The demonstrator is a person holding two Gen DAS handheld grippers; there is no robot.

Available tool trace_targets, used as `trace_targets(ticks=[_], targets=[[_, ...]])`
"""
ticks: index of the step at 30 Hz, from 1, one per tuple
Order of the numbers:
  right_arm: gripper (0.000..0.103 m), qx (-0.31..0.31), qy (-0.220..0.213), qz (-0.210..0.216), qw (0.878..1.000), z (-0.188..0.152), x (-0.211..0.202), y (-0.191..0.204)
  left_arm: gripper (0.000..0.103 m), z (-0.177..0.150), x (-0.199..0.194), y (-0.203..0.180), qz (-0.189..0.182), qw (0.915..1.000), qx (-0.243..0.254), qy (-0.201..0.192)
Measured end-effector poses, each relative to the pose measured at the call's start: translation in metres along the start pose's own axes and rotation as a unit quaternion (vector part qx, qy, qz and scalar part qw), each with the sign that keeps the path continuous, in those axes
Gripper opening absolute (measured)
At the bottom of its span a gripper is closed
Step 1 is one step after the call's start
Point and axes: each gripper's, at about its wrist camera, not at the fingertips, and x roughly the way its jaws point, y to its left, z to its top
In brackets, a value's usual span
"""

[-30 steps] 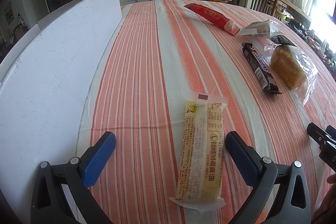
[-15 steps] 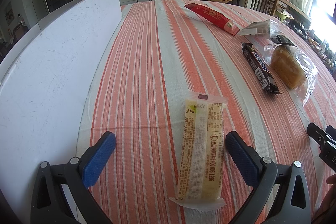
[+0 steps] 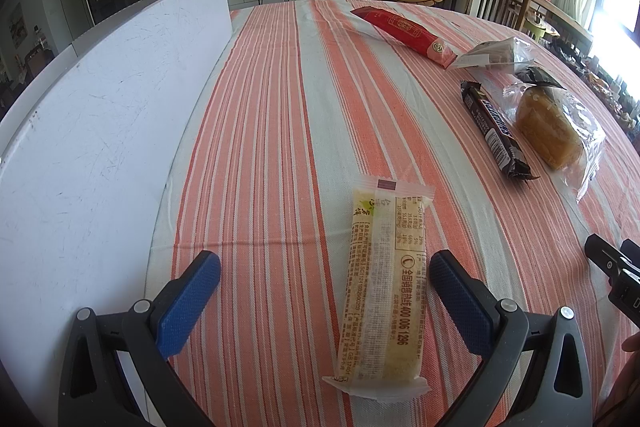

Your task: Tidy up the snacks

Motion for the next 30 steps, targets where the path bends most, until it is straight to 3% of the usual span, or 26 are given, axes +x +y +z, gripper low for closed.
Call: trace_targets(ticks=[9,12,15,17,20,22,27,28,30], targets=[[0.087,0.011,-0.001,0.014,1.0,0.0,-0.002,-0.003,0.103,0.0,0.0,0.0,0.0,1.0,0.0,0.0],[0.086,0.046,-0.027,0.096,0.994,0.001,-0.015,-0.015,0.103,0.0,0.0,0.0,0.0,1.0,0.0,0.0],[0.086,0.055,-0.045,0.2,0.977,0.0,-0.027,-0.015,0.103,0.0,0.0,0.0,0.0,1.0,0.0,0.0],[0.086,0.047,-0.031,0.253,0.966,0.0,-0.027,-0.007,0.103,0.0,0.0,0.0,0.0,1.0,0.0,0.0],[0.085,0.034,0.004,0.299,0.954,0.005,-0.017,0.013,0.103,0.0,0.0,0.0,0.0,1.0,0.0,0.0],[0.085,0.025,0.027,0.299,0.953,0.016,-0.006,0.028,0.103,0.0,0.0,0.0,0.0,1.0,0.0,0.0],[0.084,0.0,0.07,0.252,0.965,0.066,0.023,0.063,0.101,-0.003,-0.006,-0.007,-0.008,0.9995,0.01,0.027],[0.084,-0.009,0.085,0.246,0.966,0.076,0.031,0.071,0.098,-0.004,-0.008,-0.01,-0.012,0.9994,0.018,0.028],[0.082,-0.02,0.11,0.225,0.968,0.092,0.045,0.086,0.084,-0.002,-0.01,-0.016,-0.021,0.999,0.03,0.027]])
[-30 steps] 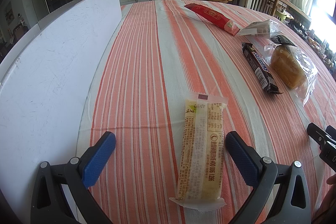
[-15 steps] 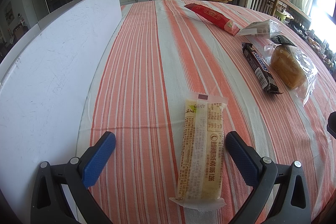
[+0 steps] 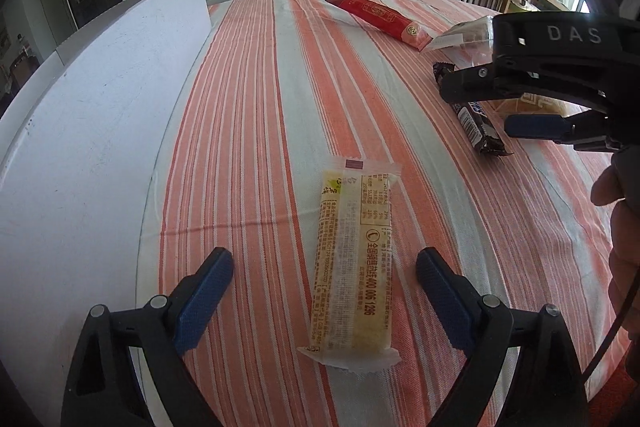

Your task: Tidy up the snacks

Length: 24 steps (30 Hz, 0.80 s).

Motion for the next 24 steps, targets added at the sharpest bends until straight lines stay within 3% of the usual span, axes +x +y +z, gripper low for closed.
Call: trace_targets(ticks=[1,4,5,6,10,14,24], targets=[[0.075,0.0,0.008,-0.013,1.0,0.009,0.008,0.003,0.079,0.002,-0.001,-0.002,-0.002,1.0,0.003,0.0],[0.042,-0.004,0.022,-0.058,0.998,0.026,0.025,0.005,0.036,0.007,-0.004,-0.004,-0.005,1.0,0.006,-0.006],[0.028,-0.012,0.031,-0.073,0.997,0.028,0.028,0.007,0.029,0.008,-0.005,-0.003,-0.004,1.0,0.007,-0.004],[0.019,-0.014,0.035,-0.076,0.996,0.027,0.027,0.008,0.029,0.008,-0.007,0.0,-0.012,0.9999,0.0,-0.002],[0.017,0.027,0.027,0.012,0.999,0.006,-0.006,-0.005,0.029,0.002,-0.022,0.018,-0.053,0.9974,-0.047,-0.008],[0.018,0.066,0.012,0.088,0.994,-0.028,-0.044,-0.021,0.029,0.0,-0.048,0.016,-0.084,0.9947,-0.056,-0.024],[0.018,0.082,-0.012,0.094,0.992,-0.075,-0.082,-0.041,0.029,0.004,-0.089,-0.008,-0.043,0.9958,-0.008,-0.081]])
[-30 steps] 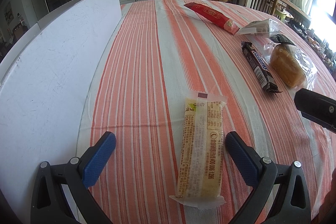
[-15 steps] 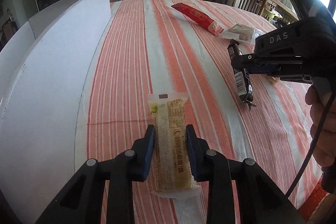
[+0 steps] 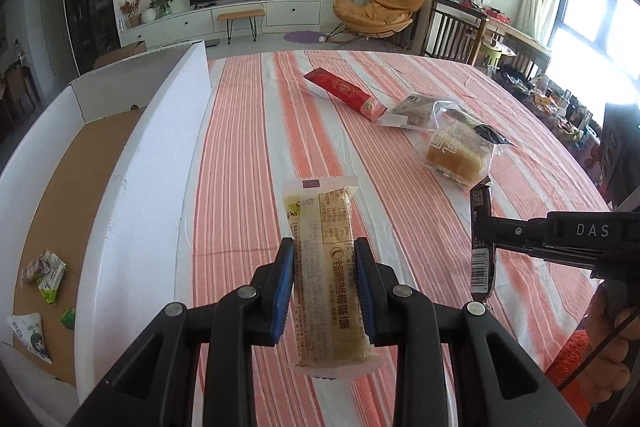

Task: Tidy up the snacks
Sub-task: 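Carry the pastry and Snickers bar into the box and open both tools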

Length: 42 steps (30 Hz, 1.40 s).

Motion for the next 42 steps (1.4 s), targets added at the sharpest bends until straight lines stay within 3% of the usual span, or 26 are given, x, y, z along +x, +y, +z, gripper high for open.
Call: trace_targets(ticks=[6,9,12,15,20,24,25,26,27,28,29,30,33,37,40,42], targets=[[0.018,-0.019,-0.018,0.003,1.0,0.0,-0.015,0.015,0.029,0.001,-0.013,0.0,0.008,0.9999,0.012,-0.01],[0.018,-0.021,-0.023,0.008,0.999,-0.001,-0.019,0.023,0.029,0.003,-0.031,0.009,-0.049,0.9986,-0.019,0.0],[0.018,-0.027,-0.024,0.035,0.999,-0.002,-0.025,0.046,0.029,0.009,-0.064,0.03,-0.117,0.9912,-0.063,-0.003],[0.018,-0.051,-0.02,0.081,0.995,0.0,-0.028,0.092,0.029,0.021,-0.104,0.065,-0.12,0.9879,-0.091,-0.038],[0.018,-0.095,0.017,0.172,0.98,-0.002,-0.008,0.184,0.029,0.028,-0.149,0.15,-0.039,0.9839,-0.148,-0.093],[0.018,-0.145,0.048,0.188,0.97,-0.014,0.03,0.251,0.031,0.016,-0.142,0.212,0.057,0.9789,-0.177,-0.084],[0.018,-0.16,0.048,0.184,0.969,-0.017,0.041,0.263,0.035,0.011,-0.136,0.224,0.082,0.9758,-0.186,-0.08],[0.02,-0.172,0.044,0.182,0.967,-0.02,0.051,0.273,0.052,0.005,-0.129,0.234,0.102,0.973,-0.193,-0.074],[0.023,-0.182,0.032,0.174,0.967,-0.024,0.061,0.279,0.074,-0.002,-0.121,0.242,0.119,0.9699,-0.202,-0.066],[0.031,-0.191,0.017,0.159,0.968,-0.026,0.068,0.281,0.082,-0.01,-0.113,0.248,0.135,0.9662,-0.212,-0.059],[0.053,-0.198,0.008,0.142,0.97,-0.028,0.075,0.28,0.086,-0.017,-0.108,0.253,0.144,0.9629,-0.221,-0.058],[0.059,-0.203,-0.002,0.125,0.971,-0.031,0.078,0.276,0.086,-0.023,-0.102,0.254,0.147,0.9602,-0.231,-0.056],[0.06,-0.245,-0.038,0.052,0.967,-0.043,0.075,0.249,0.086,-0.029,-0.088,0.245,0.125,0.9629,-0.235,-0.046],[0.061,-0.291,-0.089,-0.094,0.948,-0.057,0.064,0.181,0.086,-0.015,-0.078,0.198,0.081,0.9782,-0.185,-0.047],[0.062,-0.256,-0.108,-0.201,0.939,-0.056,0.055,0.105,0.091,-0.001,-0.079,0.144,0.029,0.9878,-0.14,-0.061],[0.062,-0.216,-0.12,-0.257,0.934,-0.053,0.045,0.058,0.1,0.006,-0.077,0.107,-0.01,0.9917,-0.111,-0.064]])
